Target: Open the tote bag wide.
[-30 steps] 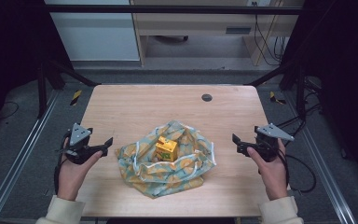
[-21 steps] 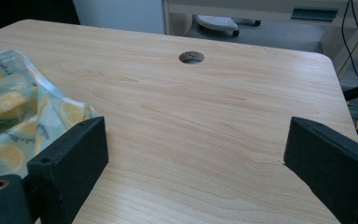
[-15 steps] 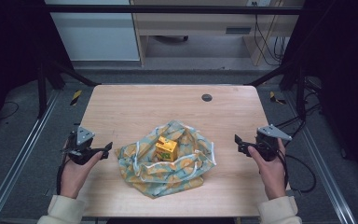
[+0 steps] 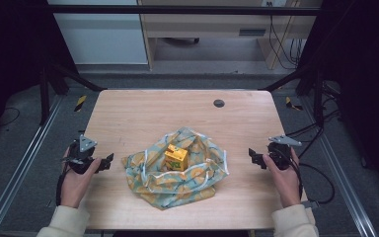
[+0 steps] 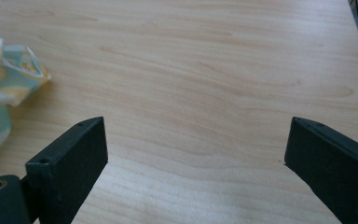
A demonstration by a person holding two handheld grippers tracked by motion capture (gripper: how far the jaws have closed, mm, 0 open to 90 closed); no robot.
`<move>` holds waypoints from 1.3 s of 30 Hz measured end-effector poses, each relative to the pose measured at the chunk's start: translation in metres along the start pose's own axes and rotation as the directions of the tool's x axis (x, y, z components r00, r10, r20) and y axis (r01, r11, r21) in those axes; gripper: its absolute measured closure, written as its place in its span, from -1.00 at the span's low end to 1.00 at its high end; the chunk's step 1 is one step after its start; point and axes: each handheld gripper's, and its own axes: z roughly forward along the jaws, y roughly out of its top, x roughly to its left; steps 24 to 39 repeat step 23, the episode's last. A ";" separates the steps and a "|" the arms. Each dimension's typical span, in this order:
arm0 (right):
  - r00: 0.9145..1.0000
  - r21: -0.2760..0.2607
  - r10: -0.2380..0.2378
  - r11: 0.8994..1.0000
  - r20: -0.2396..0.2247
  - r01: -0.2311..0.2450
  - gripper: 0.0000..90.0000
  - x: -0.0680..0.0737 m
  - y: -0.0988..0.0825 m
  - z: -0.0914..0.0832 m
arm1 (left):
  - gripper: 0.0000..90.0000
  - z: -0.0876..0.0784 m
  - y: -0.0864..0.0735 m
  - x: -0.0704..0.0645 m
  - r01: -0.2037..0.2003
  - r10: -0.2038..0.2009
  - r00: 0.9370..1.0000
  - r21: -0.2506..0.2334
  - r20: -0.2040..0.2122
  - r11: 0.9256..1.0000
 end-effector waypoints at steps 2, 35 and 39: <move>1.000 0.012 0.002 1.000 0.003 -0.002 -0.86 -0.002 -0.004 0.000 | -0.85 0.002 -0.002 0.002 0.004 -0.004 1.000 0.016 -0.005 1.000; 0.999 0.040 -0.052 0.998 0.012 0.052 -0.79 0.006 -0.024 -0.015 | -0.86 0.002 -0.004 -0.016 0.004 -0.007 0.995 0.028 0.103 1.000; 0.999 0.040 -0.052 0.998 0.012 0.052 -0.79 0.006 -0.024 -0.015 | -0.86 0.002 -0.004 -0.016 0.004 -0.007 0.995 0.028 0.103 1.000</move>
